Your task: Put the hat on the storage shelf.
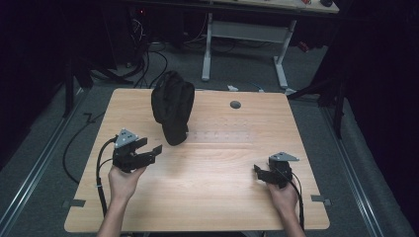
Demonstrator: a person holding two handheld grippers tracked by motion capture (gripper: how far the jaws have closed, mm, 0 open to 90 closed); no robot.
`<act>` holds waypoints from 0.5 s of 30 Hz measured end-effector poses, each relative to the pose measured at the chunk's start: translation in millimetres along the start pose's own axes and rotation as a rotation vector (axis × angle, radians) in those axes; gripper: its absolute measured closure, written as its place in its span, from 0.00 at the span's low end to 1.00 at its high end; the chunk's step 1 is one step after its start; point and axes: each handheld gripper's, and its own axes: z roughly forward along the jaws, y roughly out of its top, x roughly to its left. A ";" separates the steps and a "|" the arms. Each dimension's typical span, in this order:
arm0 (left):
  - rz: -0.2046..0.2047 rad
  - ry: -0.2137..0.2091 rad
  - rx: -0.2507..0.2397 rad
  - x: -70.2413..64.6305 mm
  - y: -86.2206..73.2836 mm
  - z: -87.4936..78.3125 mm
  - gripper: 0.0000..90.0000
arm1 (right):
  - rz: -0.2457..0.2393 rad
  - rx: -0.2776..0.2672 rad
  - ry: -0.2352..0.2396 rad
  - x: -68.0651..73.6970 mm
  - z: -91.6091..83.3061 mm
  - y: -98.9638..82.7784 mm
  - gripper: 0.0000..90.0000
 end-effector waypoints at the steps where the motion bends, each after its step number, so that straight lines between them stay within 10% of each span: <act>1: -0.001 0.002 0.002 0.3 -0.9 -0.8 0.40 | 0.000 0.000 0.000 0.0 0.0 0.0 0.35; 15: -0.025 0.001 0.015 9.2 -16.1 -11.8 0.39 | -0.001 -0.001 0.001 0.1 0.0 0.0 0.35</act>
